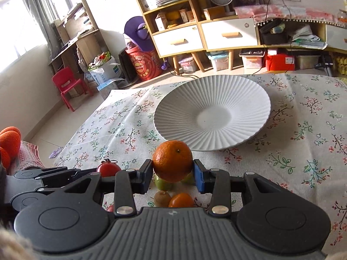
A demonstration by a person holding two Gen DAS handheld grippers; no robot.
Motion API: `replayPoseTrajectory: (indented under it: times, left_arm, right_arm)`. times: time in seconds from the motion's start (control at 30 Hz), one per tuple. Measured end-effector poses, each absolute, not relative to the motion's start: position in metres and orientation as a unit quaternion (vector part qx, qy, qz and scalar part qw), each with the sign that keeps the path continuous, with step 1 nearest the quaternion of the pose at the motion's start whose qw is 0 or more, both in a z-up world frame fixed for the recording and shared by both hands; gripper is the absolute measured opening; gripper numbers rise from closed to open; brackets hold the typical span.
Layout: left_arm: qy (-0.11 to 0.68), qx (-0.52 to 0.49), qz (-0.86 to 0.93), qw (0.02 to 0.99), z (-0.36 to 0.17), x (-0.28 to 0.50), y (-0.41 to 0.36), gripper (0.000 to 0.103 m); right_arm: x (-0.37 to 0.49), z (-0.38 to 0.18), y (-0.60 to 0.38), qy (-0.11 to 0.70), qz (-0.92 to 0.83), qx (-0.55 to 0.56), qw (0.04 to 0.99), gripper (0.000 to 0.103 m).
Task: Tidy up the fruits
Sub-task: 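Carry the red tomato and tangerine over the white plate with both tools, then open both tools to drop the tomato and tangerine into the plate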
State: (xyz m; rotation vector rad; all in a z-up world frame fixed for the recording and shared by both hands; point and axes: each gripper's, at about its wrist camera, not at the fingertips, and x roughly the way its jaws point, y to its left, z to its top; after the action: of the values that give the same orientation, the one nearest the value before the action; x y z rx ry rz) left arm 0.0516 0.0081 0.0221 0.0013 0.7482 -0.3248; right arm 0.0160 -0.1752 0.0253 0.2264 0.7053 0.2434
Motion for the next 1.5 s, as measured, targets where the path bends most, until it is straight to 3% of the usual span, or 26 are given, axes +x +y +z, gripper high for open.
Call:
replayPoseTrajectory:
  times: [0.43, 0.77, 1.23, 1.33, 1.5]
  left_arm:
    - [0.355, 0.009, -0.199, 0.914, 0.023, 0.116, -0.030, 0.026]
    - [0.361, 0.039, -0.203, 0.909, 0.007, 0.151, -0.055, 0.026]
    - [0.365, 0.070, -0.206, 0.905, 0.002, 0.164, -0.063, 0.026]
    - [0.359, 0.074, -0.210, 0.906, 0.004, 0.161, -0.062, 0.034]
    - [0.343, 0.069, -0.217, 0.912, 0.015, 0.153, -0.059, 0.060]
  right_arm:
    - [0.075, 0.018, -0.212, 0.364, 0.102, 0.165, 0.911, 0.036]
    - [0.102, 0.009, -0.214, 0.397, 0.108, 0.148, 0.899, 0.036]
    - [0.111, 0.009, -0.219, 0.406, 0.106, 0.160, 0.893, 0.038]
    - [0.112, 0.014, -0.222, 0.406, 0.102, 0.174, 0.891, 0.047]
    - [0.105, 0.025, -0.223, 0.398, 0.096, 0.177, 0.895, 0.055]
